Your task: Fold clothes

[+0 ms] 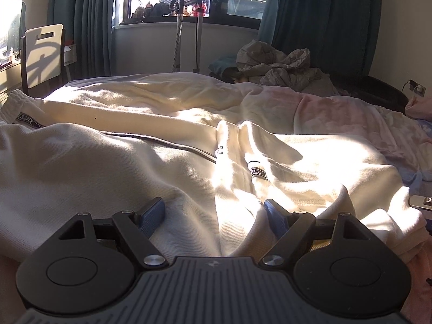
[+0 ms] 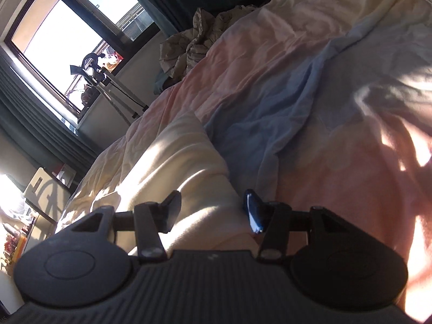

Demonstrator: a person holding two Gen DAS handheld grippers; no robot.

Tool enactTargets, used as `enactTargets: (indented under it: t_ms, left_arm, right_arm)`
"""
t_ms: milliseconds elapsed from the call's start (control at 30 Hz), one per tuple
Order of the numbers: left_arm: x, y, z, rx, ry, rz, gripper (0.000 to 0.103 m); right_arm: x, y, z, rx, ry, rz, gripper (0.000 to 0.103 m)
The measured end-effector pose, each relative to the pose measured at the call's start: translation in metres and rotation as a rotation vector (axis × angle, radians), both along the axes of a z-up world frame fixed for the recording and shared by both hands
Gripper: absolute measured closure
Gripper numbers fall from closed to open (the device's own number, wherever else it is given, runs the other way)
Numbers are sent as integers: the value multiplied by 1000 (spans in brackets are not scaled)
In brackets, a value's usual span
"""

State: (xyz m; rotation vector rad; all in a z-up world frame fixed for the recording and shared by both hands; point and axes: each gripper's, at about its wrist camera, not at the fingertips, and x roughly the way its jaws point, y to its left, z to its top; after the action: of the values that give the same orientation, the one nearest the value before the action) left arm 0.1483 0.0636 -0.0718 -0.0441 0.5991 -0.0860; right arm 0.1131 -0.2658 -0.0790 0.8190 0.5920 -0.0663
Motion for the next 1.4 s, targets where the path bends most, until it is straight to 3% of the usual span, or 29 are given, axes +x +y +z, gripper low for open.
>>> enactTargets:
  t_ms: [167,400,567,633,767,967,1033,1067,1133,1200,1267,1400]
  left_arm:
    - [0,1,0,-9,1,3,20]
    - [-1,-1,1,-19,0,12,20]
    - [-1,-3,0,-13,0,13,20]
    - [-1,-3,0,-9,1,15,20]
    - [0,-3,0,-7,3,18,20]
    - [1,-4,1,-11,2,22,20]
    - [0,-4,1,-11,1,22,20]
    - [-1,-5,2,-11,-1,23,20]
    - [-4,-5,3,-14,-9,24,20]
    - [-8,-5,5,-18,-22,23,20]
    - [-13,-5,9,-12,-37,22,20]
    - [-28,-4,17,47,-128,40,20]
  right_arm:
    - [5,-3,-11,139,-20,27,44]
    - [-2,8,25,117,-233,67,42]
    - [8,-1,-7,162,-71,34,42]
    - [10,-2,-19,162,-44,28,44]
    - [14,5,-15,138,-69,59,41]
    - [7,4,5,230,-250,82,41]
    - [10,3,-2,248,-204,71,41]
    - [13,3,-8,261,-161,62,42]
    - [15,0,-21,284,-97,18,66]
    - [17,1,-19,247,-57,6,73]
    - [19,10,-1,143,-39,4,78]
    - [15,21,37,1,-79,-10,81]
